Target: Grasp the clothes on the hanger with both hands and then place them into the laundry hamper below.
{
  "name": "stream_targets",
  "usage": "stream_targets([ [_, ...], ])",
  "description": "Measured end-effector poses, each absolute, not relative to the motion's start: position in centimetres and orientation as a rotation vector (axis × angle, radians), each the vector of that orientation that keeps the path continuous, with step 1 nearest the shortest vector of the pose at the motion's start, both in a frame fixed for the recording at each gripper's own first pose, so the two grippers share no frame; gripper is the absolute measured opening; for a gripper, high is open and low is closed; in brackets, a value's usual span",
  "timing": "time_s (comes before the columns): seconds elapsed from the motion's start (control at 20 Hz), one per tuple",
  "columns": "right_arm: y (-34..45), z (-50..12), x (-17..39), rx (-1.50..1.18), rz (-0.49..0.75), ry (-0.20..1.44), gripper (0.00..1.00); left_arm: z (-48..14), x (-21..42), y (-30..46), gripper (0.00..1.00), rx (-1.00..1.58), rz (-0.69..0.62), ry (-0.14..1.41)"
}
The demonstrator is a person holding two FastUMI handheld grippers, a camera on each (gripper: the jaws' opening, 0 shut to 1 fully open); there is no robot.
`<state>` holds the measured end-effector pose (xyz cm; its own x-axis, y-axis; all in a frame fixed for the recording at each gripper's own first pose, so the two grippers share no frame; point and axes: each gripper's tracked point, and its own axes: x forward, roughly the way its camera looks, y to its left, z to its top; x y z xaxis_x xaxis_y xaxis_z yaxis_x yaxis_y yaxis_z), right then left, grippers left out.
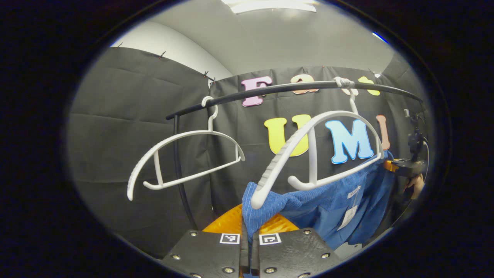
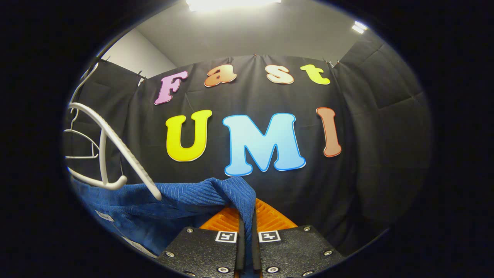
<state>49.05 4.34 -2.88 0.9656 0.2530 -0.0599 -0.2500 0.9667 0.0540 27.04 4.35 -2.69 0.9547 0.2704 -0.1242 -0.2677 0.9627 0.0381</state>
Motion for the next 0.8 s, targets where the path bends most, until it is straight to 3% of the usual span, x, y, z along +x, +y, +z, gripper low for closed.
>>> stream_targets([
  [0.15,3.9,-4.8,47.1,0.045,0.28,0.104,0.06,-3.4,24.1,3.4,0.08,0.012,0.27,0.14],
  [0.2,3.8,-5.2,46.3,0.04,0.289,0.111,0.06,-3.8,23.1,3.3,0.03,0.007,0.268,0.144],
  [0.25,3.6,-5.7,45.4,0.032,0.297,0.119,0.06,-4.1,22.2,3.1,0.08,0.008,0.265,0.148],
  [0.35,3.4,-6.2,43.6,0.022,0.312,0.134,0.06,-4.3,21.4,2.7,0.08,0.005,0.258,0.151],
  [0.4,3.3,-6.4,42.6,0.016,0.317,0.141,0.06,-4.3,21.1,2.6,0.04,-0.004,0.248,0.151],
  [0.6,3.2,-5.1,38.2,0.008,0.347,0.135,0.06,-3.2,20.3,1.4,0.08,-0.032,0.206,0.123],
  [0.65,3.3,-4.5,37.0,0.006,0.356,0.128,0.06,-2.6,19.7,1.1,0.03,-0.037,0.191,0.111],
  [0.75,3.8,-3.1,34.2,0.014,0.379,0.111,0.06,-1.1,17.8,0.1,0.08,-0.053,0.162,0.086],
  [0.8,4.1,-2.3,32.9,0.012,0.391,0.101,0.06,-0.4,17.0,-0.3,0.0,-0.061,0.145,0.074],
])
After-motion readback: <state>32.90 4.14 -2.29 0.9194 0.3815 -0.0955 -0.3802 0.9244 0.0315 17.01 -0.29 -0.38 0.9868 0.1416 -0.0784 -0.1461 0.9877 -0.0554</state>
